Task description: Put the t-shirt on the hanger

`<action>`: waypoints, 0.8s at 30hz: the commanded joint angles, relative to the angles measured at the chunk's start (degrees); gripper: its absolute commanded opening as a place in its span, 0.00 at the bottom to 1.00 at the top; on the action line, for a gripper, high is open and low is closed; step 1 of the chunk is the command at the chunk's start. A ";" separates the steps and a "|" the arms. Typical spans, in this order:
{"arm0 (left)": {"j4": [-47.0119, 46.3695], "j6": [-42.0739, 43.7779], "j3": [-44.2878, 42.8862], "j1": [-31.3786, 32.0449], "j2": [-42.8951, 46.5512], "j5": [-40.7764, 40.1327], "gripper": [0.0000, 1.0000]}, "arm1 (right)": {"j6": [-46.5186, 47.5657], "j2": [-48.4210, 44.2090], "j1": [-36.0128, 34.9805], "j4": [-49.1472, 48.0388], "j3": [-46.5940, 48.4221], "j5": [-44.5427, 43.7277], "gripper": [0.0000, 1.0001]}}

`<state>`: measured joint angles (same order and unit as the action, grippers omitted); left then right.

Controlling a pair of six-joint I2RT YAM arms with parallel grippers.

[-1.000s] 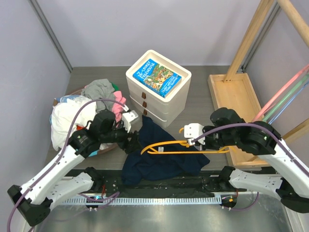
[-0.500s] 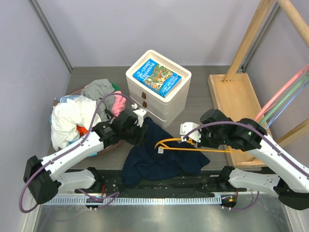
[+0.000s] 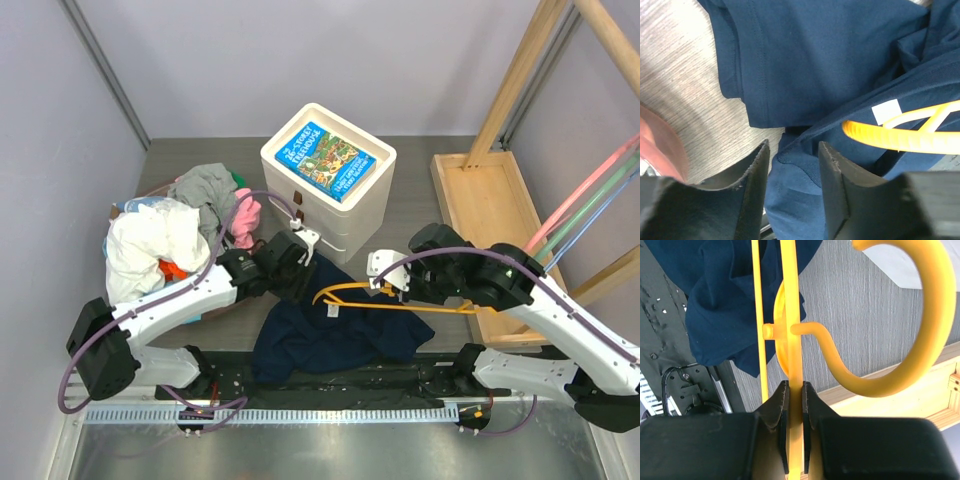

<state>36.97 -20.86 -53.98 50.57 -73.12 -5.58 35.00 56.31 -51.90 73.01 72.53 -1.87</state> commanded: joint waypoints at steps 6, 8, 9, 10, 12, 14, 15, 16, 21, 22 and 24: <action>-0.67 -0.15 -1.83 0.23 -0.01 -0.31 0.07 | -0.29 0.46 0.13 -7.18 -2.66 3.08 0.01; -0.15 0.21 -2.27 0.32 0.52 0.92 0.00 | -0.29 0.72 0.04 -7.71 -2.75 3.89 0.01; 0.03 0.47 -2.54 0.24 0.79 1.19 0.00 | -0.29 0.90 0.13 -7.97 -2.92 4.33 0.01; 0.47 0.73 -3.15 0.32 1.40 1.54 0.00 | -0.29 0.82 0.13 -8.41 -3.18 4.76 0.01; 1.43 1.44 -3.50 0.23 2.19 2.77 0.00 | -0.29 0.29 0.13 -10.17 -4.23 5.64 0.01; 1.96 2.58 -3.77 0.41 3.59 2.33 0.00 | -0.29 0.11 0.13 -11.57 -4.94 6.26 0.01; 2.05 2.93 -3.68 0.32 4.12 2.16 0.00 | -0.29 0.11 0.13 -11.93 -5.55 6.35 0.01; 2.05 3.19 -3.94 0.41 5.17 2.16 0.00 | -0.29 0.20 0.13 -12.02 -5.73 6.53 0.01; 2.32 3.37 -4.47 1.38 6.68 1.28 0.00 | 0.06 0.64 0.22 -12.90 -6.96 6.96 0.01; 2.58 3.46 -4.73 1.38 6.33 0.84 0.00 | 0.15 0.73 0.31 -12.90 -7.05 7.05 0.01; 3.98 3.37 -5.09 1.47 4.49 0.14 0.06 | 0.06 0.64 0.39 -12.55 -7.05 7.05 0.01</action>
<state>39.38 -18.55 -56.97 51.55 -67.42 -4.05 35.05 57.30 -51.90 63.26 65.14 3.99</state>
